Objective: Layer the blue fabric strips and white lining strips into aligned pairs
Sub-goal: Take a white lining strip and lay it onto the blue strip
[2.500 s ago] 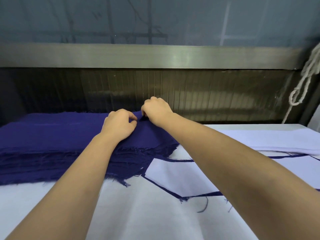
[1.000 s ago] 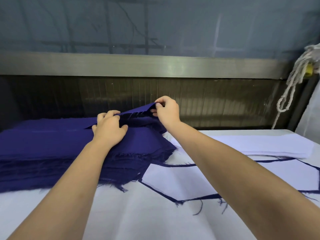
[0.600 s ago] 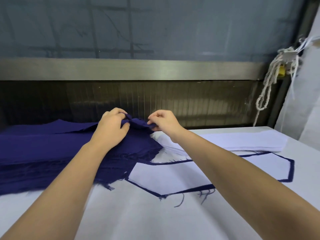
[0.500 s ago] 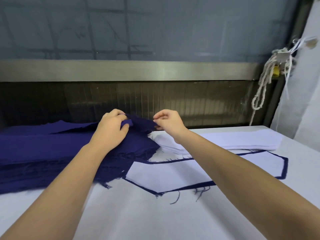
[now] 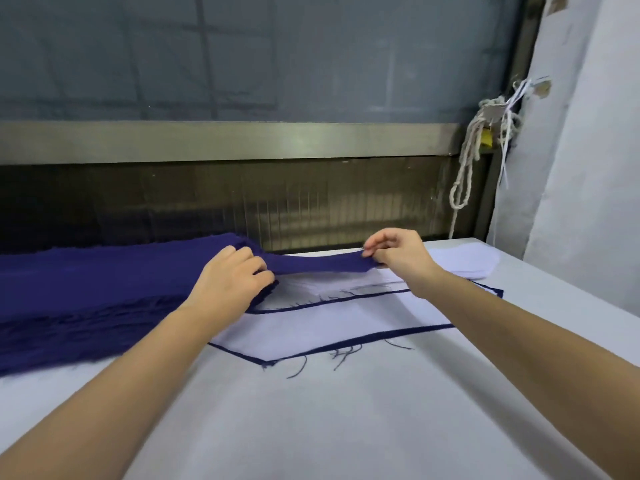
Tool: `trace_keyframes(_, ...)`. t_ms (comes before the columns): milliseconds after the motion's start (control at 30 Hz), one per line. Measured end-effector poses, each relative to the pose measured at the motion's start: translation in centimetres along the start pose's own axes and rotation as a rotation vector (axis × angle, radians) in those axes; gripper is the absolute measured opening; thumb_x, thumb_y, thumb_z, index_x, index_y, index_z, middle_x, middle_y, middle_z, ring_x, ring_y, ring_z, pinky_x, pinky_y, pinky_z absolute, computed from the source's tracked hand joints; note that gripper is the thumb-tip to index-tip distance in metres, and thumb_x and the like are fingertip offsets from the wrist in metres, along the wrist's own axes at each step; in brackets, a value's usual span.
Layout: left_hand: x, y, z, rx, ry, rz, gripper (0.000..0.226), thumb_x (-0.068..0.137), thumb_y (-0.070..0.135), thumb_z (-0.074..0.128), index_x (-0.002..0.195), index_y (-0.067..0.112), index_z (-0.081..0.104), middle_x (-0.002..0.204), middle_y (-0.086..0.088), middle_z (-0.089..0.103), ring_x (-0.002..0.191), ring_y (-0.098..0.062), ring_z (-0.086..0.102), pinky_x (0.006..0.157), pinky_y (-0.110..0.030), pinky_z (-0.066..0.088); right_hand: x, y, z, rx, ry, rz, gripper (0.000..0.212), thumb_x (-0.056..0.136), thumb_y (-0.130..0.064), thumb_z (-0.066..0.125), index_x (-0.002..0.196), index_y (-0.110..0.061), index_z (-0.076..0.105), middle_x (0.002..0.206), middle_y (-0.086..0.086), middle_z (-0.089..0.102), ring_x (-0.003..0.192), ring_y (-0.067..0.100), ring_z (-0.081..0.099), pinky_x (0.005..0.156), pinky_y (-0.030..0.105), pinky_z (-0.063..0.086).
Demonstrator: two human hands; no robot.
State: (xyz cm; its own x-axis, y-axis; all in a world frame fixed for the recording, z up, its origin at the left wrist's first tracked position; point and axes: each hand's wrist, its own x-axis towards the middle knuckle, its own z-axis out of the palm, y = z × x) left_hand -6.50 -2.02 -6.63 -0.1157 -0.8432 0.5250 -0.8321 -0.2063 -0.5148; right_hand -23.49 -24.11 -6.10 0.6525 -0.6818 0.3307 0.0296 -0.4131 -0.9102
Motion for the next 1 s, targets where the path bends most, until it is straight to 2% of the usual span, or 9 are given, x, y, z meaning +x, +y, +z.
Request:
trace_keyframes(133, -0.7, 0.0, 0.4, 0.055, -0.043, 0.032, 0.043, 0.039, -0.007, 0.086, 0.076, 0.011, 0.075, 0.066, -0.003, 0.066, 0.058, -0.026, 0.059, 0.051, -0.030, 0.046, -1.6, 1.7, -3.4, -0.049, 0.054, 0.026, 0.039, 0.081, 0.020, 0.042, 0.070, -0.011, 0.062, 0.068, 0.004, 0.065, 0.062, 0.003, 0.061, 0.057, 0.012, 0.050)
trace_keyframes(300, -0.7, 0.2, 0.5, 0.125, 0.043, 0.094, 0.036, 0.053, -0.010, 0.075, 0.082, 0.011, 0.074, 0.072, -0.002, 0.066, 0.062, -0.025, 0.060, 0.059, -0.031, 0.047, -3.4, 3.7, -5.7, -0.137, 0.092, -0.038, 0.043, 0.078, 0.022, 0.042, 0.068, -0.015, 0.061, 0.068, 0.002, 0.064, 0.063, 0.002, 0.062, 0.061, 0.008, 0.049)
trace_keyframes(433, -0.7, 0.2, 0.7, 0.147, 0.160, 0.176, 0.038, 0.073, -0.014, 0.044, 0.091, 0.010, 0.068, 0.073, -0.005, 0.064, 0.059, -0.025, 0.057, 0.056, -0.033, 0.048, -3.9, 4.6, -6.4, -0.206, 0.172, -0.108, 0.041, 0.080, 0.018, 0.043, 0.067, -0.016, 0.061, 0.068, -0.001, 0.063, 0.061, -0.002, 0.061, 0.060, 0.004, 0.046)
trace_keyframes(533, -1.0, 0.2, 0.9, 0.132, 0.191, 0.211, 0.045, 0.076, -0.011, 0.030, 0.107, 0.014, 0.050, 0.075, -0.006, 0.064, 0.057, -0.025, 0.055, 0.058, -0.033, 0.049, -4.6, 5.2, -6.4, -0.310, 0.251, -0.218, 0.036, 0.079, 0.017, 0.042, 0.071, -0.014, 0.059, 0.068, -0.007, 0.060, 0.065, 0.000, 0.058, 0.061, 0.002, 0.042)
trace_keyframes(667, -1.0, 0.3, 1.2, 0.157, 0.206, 0.231, 0.051, 0.076, -0.010, 0.031, 0.119, 0.015, 0.044, 0.074, -0.005, 0.061, 0.057, -0.025, 0.053, 0.058, -0.032, 0.047, -4.7, 5.4, -6.8, -0.346, 0.246, -0.264, 0.038, 0.079, 0.016, 0.041, 0.070, -0.017, 0.058, 0.068, -0.010, 0.059, 0.068, 0.004, 0.057, 0.060, 0.003, 0.040)
trace_keyframes(767, -1.3, 0.1, 1.4, 0.192, 0.249, 0.192, 0.050, 0.079, -0.009, 0.032, 0.120, 0.011, 0.052, 0.072, -0.004, 0.060, 0.058, -0.025, 0.054, 0.060, -0.033, 0.045, -4.5, 5.5, -7.3, -0.366, 0.235, -0.228, 0.036, 0.081, 0.014, 0.041, 0.071, -0.017, 0.058, 0.068, -0.008, 0.059, 0.068, 0.003, 0.056, 0.061, 0.004, 0.041)
trace_keyframes(867, -1.9, -0.1, 1.3, 0.222, 0.237, 0.108, 0.041, 0.074, -0.009, 0.046, 0.103, 0.007, 0.070, 0.071, -0.006, 0.063, 0.062, -0.025, 0.058, 0.061, -0.034, 0.046, -4.4, 5.7, -8.0, -0.352, 0.239, -0.187, 0.037, 0.081, 0.013, 0.041, 0.070, -0.017, 0.059, 0.067, -0.007, 0.061, 0.065, -0.001, 0.057, 0.062, 0.005, 0.041)
trace_keyframes(1000, -3.5, -0.8, 1.1, 0.239, 0.169, 0.037, 0.023, 0.072, -0.003, 0.058, 0.087, 0.009, 0.073, 0.076, -0.006, 0.066, 0.068, -0.026, 0.062, 0.067, -0.037, 0.039, -4.2, 5.8, -8.8, -0.361, 0.264, -0.162, 0.037, 0.082, 0.012, 0.041, 0.070, -0.018, 0.059, 0.067, -0.007, 0.061, 0.068, 0.002, 0.057, 0.066, 0.012, 0.041)
